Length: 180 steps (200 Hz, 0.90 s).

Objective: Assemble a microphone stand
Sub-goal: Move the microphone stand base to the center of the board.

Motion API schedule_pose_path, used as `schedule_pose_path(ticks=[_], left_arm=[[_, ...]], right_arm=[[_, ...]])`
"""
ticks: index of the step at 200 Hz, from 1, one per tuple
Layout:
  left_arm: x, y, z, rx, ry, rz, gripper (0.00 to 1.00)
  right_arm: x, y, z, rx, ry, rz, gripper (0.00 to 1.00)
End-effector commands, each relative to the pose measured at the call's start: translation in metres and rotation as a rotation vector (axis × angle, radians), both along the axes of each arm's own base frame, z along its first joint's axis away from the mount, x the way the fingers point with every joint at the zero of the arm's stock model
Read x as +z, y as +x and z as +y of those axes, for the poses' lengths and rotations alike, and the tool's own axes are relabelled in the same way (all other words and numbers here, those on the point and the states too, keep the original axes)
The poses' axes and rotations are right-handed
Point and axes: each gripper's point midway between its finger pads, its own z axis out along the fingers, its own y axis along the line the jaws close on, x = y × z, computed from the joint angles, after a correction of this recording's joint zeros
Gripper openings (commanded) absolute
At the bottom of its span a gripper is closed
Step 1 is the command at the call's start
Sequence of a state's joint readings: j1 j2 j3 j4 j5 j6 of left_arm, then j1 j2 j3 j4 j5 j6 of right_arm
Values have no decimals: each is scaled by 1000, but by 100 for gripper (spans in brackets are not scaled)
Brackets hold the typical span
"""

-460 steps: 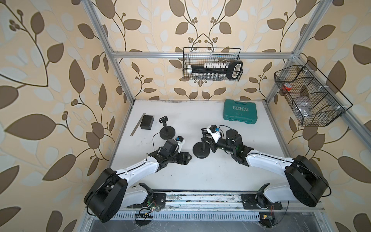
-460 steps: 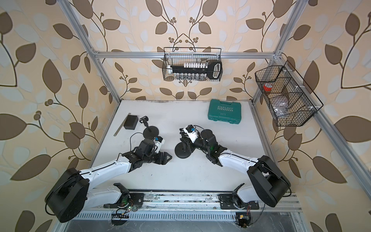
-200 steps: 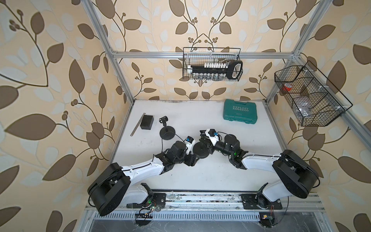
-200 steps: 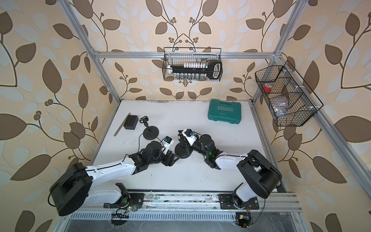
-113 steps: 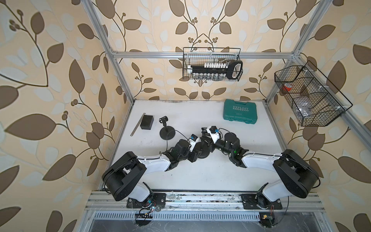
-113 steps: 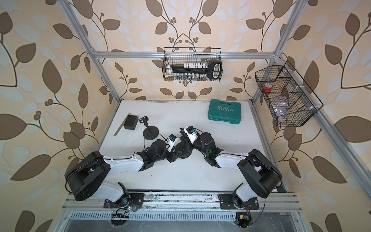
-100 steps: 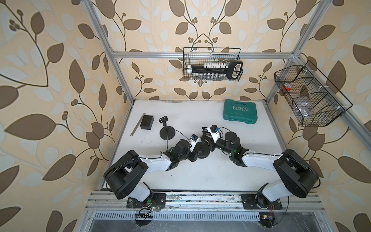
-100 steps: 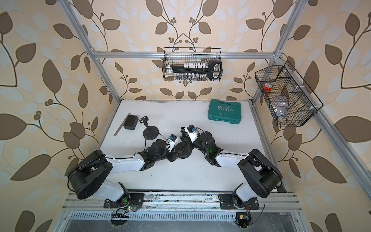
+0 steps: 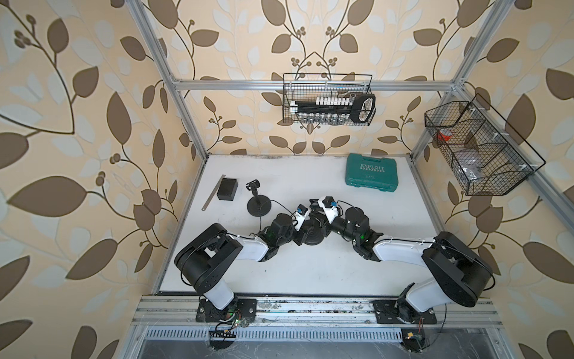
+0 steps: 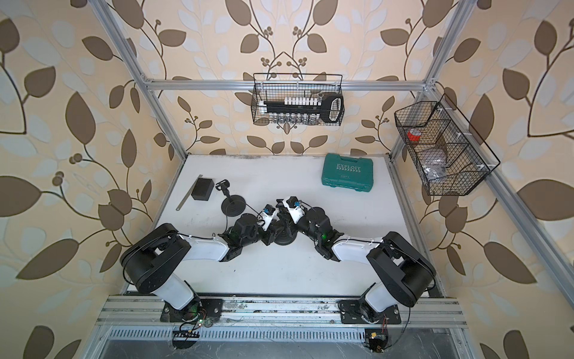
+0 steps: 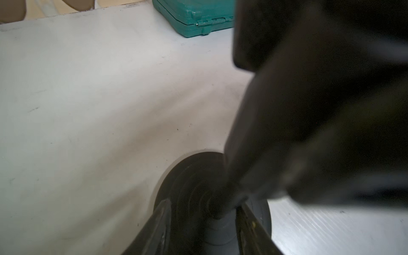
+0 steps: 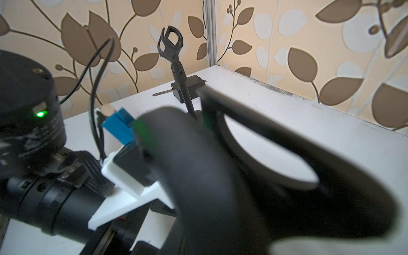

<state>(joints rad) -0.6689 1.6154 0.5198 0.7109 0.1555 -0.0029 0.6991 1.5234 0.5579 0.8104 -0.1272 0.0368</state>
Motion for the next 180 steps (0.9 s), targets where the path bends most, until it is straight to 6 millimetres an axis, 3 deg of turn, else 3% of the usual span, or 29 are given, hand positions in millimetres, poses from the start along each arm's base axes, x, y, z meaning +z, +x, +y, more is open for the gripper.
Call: schedule_pose_path(ticks=[1, 71, 129, 180], left_arm=[[18, 8, -3, -3, -62, -50, 47], [17, 10, -7, -22, -73, -53, 46], [18, 13, 1, 6, -94, -71, 53], [24, 18, 0, -3, -111, -74, 53]], right_arm=[[-34, -9, -7, -76, -96, 54, 0], [-45, -20, -17, -283, -75, 44, 0], [-49, -22, -13, -267, -79, 73, 0], [-50, -24, -9, -247, -81, 96, 0]])
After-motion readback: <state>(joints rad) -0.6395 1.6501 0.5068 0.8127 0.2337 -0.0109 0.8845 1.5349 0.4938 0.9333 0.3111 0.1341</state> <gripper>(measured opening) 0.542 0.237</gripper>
